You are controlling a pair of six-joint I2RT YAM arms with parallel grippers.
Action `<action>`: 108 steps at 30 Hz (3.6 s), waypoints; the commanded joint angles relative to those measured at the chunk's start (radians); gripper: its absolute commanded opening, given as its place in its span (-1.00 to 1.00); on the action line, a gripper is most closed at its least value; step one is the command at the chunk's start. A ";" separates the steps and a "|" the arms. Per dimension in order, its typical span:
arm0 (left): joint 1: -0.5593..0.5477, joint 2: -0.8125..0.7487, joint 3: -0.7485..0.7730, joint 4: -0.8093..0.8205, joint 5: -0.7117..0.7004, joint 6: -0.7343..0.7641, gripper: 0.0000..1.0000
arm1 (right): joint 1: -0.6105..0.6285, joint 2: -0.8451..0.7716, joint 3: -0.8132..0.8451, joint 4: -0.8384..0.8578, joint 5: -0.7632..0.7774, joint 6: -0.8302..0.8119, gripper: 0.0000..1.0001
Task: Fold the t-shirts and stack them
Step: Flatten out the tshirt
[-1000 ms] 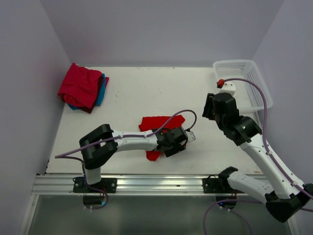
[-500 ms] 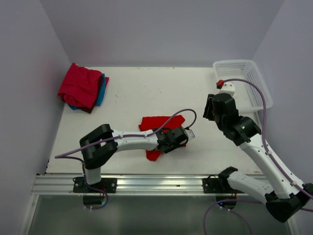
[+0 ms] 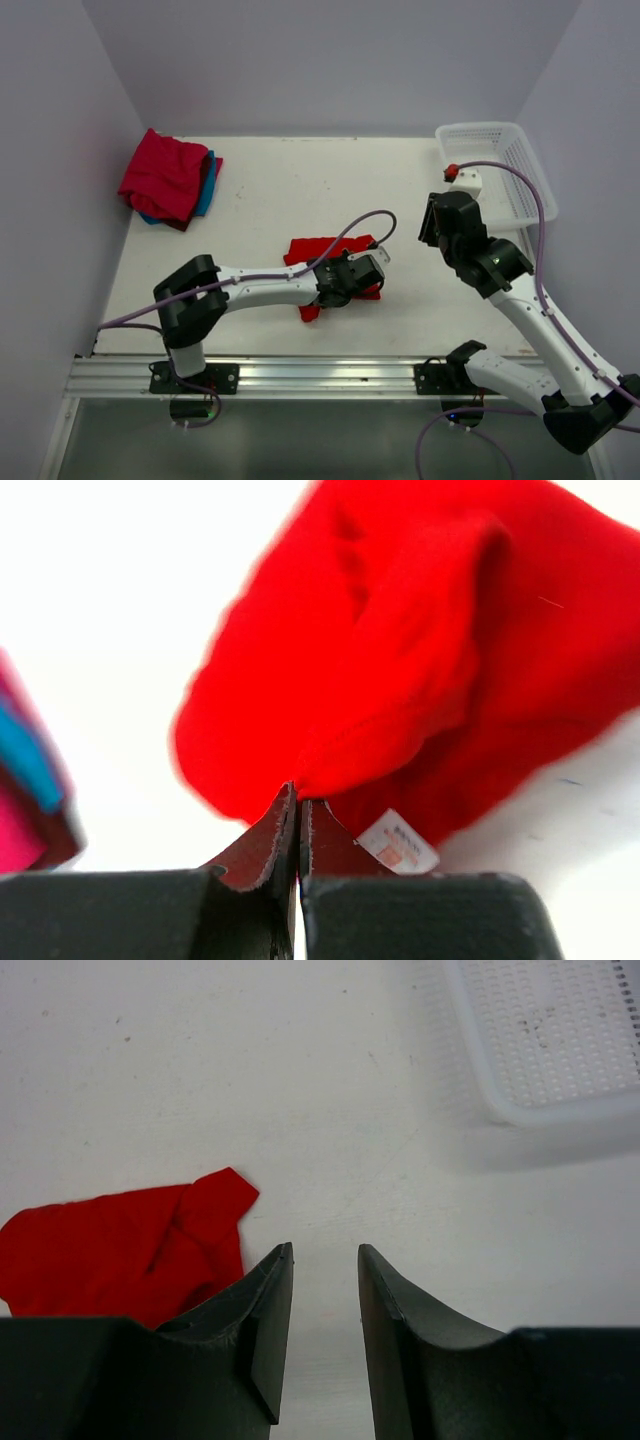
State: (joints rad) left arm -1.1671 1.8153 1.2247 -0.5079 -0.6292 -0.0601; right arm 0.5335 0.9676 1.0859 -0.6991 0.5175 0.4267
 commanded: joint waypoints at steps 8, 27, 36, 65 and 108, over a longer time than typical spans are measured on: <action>0.072 -0.254 0.072 -0.037 -0.481 -0.047 -1.00 | -0.003 0.049 -0.084 0.053 0.076 0.032 -0.32; 0.297 -0.379 -0.036 -0.527 -0.653 -0.879 -1.00 | -0.009 0.505 -0.127 0.455 -0.591 0.052 -0.26; 0.302 -0.435 -0.109 -0.400 -0.598 -0.784 -1.00 | -0.010 0.791 -0.041 0.662 -0.755 0.092 -0.25; 0.300 -0.560 -0.202 -0.262 -0.583 -0.647 -1.00 | 0.016 0.886 0.085 0.654 -0.647 0.045 -1.00; 0.233 -0.870 -0.097 -0.116 -0.481 -0.370 -1.00 | 0.014 -0.194 0.034 0.147 -0.471 -0.238 -1.00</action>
State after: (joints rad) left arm -0.9096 1.0103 1.0725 -0.7609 -1.1347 -0.5827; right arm 0.5495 0.8177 1.1275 -0.6346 0.1295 0.2375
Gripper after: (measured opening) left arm 0.016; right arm 0.032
